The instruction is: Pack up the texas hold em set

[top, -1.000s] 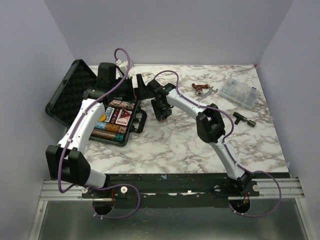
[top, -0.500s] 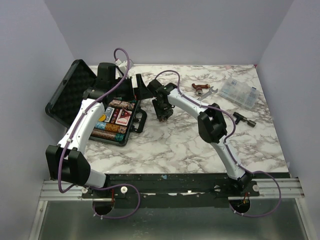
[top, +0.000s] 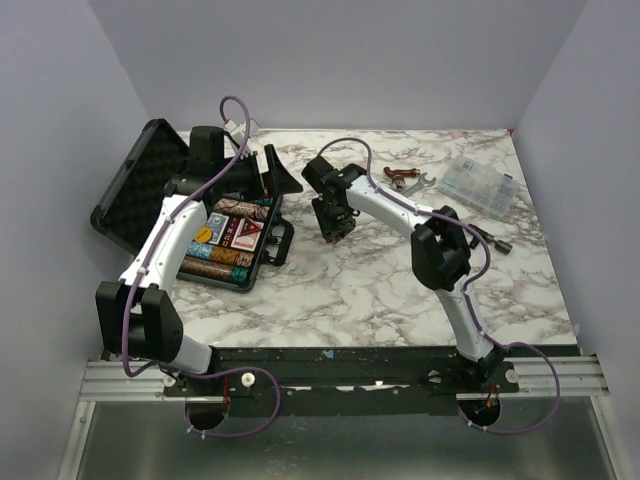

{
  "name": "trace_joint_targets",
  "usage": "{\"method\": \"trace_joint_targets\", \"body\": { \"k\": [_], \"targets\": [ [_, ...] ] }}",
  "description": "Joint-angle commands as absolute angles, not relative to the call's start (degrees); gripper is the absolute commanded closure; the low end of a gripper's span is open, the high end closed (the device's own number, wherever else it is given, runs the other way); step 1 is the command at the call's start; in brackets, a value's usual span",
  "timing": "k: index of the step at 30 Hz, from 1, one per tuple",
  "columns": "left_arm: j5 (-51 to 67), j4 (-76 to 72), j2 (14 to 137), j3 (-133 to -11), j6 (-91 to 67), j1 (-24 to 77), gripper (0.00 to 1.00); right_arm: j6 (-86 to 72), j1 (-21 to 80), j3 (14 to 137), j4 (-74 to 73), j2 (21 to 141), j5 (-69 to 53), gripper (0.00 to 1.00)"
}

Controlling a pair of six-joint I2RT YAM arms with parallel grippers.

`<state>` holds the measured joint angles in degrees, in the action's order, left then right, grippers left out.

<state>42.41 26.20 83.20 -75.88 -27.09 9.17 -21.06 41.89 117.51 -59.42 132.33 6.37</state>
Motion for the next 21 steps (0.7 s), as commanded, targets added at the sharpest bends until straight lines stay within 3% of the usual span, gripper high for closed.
{"method": "trace_joint_targets", "body": {
  "k": [1,10,21],
  "targets": [
    [50.5,19.6,86.5,-73.1,-32.3,7.4,0.02,-19.5,41.7,113.4,-58.3,126.8,5.4,0.99],
    [55.5,15.5,93.6,-72.0,-36.2,7.0,0.06,-17.1,41.7,101.3,-56.5,116.6,4.6,0.99],
    [59.4,11.0,100.6,-70.8,-39.4,11.2,0.2,-14.5,41.7,95.5,-57.3,107.5,2.1,0.99]
  ]
}}
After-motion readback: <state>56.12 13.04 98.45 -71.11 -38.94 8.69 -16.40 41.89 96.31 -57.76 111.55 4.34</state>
